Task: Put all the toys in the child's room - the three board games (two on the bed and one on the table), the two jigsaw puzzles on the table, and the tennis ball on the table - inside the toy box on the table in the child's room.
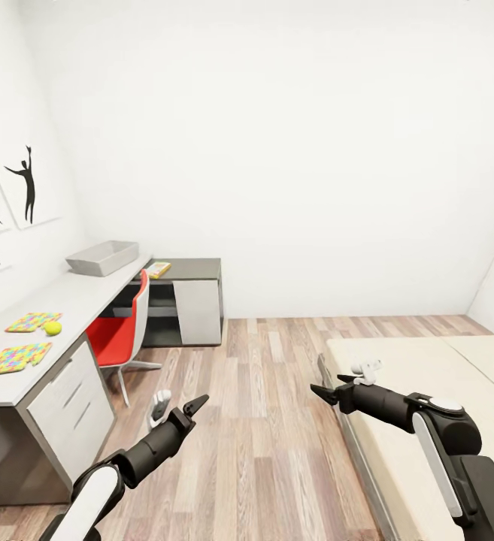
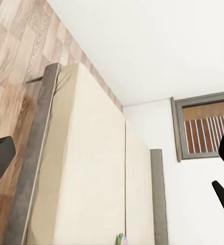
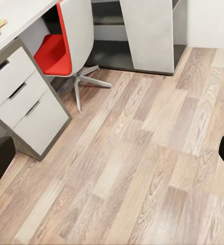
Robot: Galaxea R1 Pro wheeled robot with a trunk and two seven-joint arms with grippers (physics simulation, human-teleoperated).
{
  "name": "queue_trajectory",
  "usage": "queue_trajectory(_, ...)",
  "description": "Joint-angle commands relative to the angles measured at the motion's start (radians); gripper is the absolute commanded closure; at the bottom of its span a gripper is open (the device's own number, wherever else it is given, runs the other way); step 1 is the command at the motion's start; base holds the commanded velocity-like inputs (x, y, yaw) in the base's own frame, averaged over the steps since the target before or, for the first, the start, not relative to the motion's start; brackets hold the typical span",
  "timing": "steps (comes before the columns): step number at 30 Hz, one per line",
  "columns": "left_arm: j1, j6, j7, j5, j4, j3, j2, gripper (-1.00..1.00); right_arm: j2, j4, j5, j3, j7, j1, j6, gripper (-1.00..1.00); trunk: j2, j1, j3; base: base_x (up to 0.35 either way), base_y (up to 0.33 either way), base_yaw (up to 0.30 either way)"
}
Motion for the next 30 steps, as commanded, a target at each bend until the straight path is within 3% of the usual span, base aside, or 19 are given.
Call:
queue_trajectory(1, -0.001, 0.002, 0.004, 0.008, -0.001, -0.001, 0.001, -1.0, 0.0, 0.0, -0.008, -0.001, -0.001, -0.001, 0.008, -1.0, -0.002, 0.001, -0.002, -0.07, 0.0, 0.0)
queue_trajectory(30, -0.001, -0.003, 0.004, 0.007, -0.001, -0.002, 0.001, -1.0, 0.0, -0.001, -0.008, -0.001, -0.001, -0.001, 0.008, -1.0, -0.002, 0.001, -0.002, -0.014, 0.0, 0.001)
